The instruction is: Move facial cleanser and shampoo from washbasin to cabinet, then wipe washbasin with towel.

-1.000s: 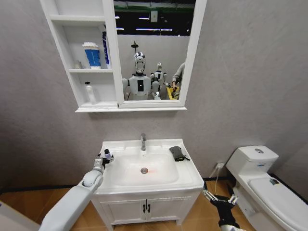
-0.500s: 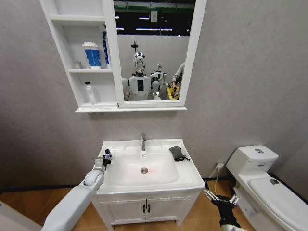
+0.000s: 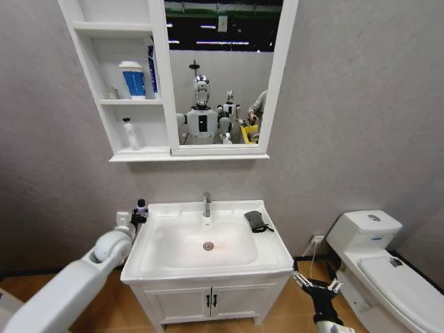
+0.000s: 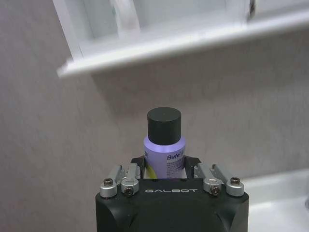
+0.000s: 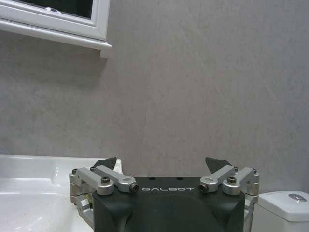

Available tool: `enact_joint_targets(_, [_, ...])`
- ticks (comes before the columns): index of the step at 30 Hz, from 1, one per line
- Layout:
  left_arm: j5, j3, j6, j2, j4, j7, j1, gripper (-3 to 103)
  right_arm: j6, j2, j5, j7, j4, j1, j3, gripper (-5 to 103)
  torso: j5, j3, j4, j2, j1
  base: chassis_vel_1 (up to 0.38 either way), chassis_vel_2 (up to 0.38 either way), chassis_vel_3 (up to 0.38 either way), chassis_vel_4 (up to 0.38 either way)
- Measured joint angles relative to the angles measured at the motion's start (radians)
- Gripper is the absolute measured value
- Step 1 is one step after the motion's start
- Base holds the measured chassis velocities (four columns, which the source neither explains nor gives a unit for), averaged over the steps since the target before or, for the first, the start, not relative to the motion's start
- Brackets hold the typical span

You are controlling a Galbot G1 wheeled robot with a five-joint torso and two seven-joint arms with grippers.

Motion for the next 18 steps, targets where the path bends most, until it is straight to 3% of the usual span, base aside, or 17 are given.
enact_joint_targets(2, [-0.151, 0.001, 0.045, 0.077, -0.054, -0.044, -0.118, 42, 0.002, -0.007, 0.004, -0.001, 0.007, 0.002, 0.001, 100, -0.0003, 0.000, 0.0001, 0.000, 0.000, 0.000, 0.000, 0.000, 0.000])
enact_joint_targets(3, [-0.151, 0.001, 0.045, 0.077, -0.054, -0.044, -0.118, 42, 0.002, -0.007, 0.004, -0.001, 0.007, 0.002, 0.001, 100, -0.0003, 0.000, 0.0001, 0.000, 0.000, 0.000, 0.000, 0.000, 0.000])
enact_joint_targets(7, [-0.368, 0.052, 0.102, 0.122, -0.055, -0.090, -0.373, 42, 0.012, -0.009, 0.009, -0.003, 0.010, -0.002, 0.007, 100, -0.0001, 0.000, -0.0001, 0.000, 0.000, 0.000, 0.000, 0.000, 0.000])
enact_joint_targets(9, [-0.409, 0.071, 0.113, 0.122, -0.039, -0.102, -0.431, 42, 0.015, -0.010, 0.010, -0.004, 0.010, -0.004, 0.007, 100, -0.0004, 0.000, 0.0000, 0.000, 0.000, 0.000, 0.000, 0.000, 0.000])
enact_joint_targets(12, [-0.519, 0.168, 0.123, 0.092, 0.034, -0.138, -0.630, 42, 0.025, -0.013, 0.011, -0.013, 0.007, -0.013, 0.011, 100, -0.0002, 0.000, 0.0002, 0.000, 0.000, 0.000, 0.000, 0.000, 0.000])
enact_joint_targets(13, [-0.519, 0.168, 0.123, 0.092, 0.034, -0.138, -0.630, 42, 0.025, -0.013, 0.011, -0.013, 0.007, -0.013, 0.011, 100, -0.0002, 0.000, 0.0002, 0.000, 0.000, 0.000, 0.000, 0.000, 0.000])
enact_joint_targets(15, [-0.540, 0.257, 0.123, 0.047, 0.106, -0.147, -0.781, 42, 0.028, -0.013, 0.013, -0.014, 0.007, -0.017, 0.015, 100, -0.0002, 0.000, -0.0002, 0.000, 0.000, 0.000, 0.000, 0.000, 0.000])
enact_joint_targets(16, [-0.540, 0.257, 0.123, 0.047, 0.106, -0.147, -0.781, 42, 0.028, -0.013, 0.013, -0.014, 0.007, -0.017, 0.015, 100, -0.0002, 0.000, -0.0002, 0.000, 0.000, 0.000, 0.000, 0.000, 0.000])
enact_joint_targets(18, [-0.550, 0.332, 0.123, -0.018, 0.193, -0.149, -0.886, 42, 0.029, -0.011, 0.015, -0.014, 0.010, -0.018, 0.021, 100, 0.0001, 0.000, -0.0001, 0.000, 0.000, 0.000, 0.000, 0.000, 0.000])
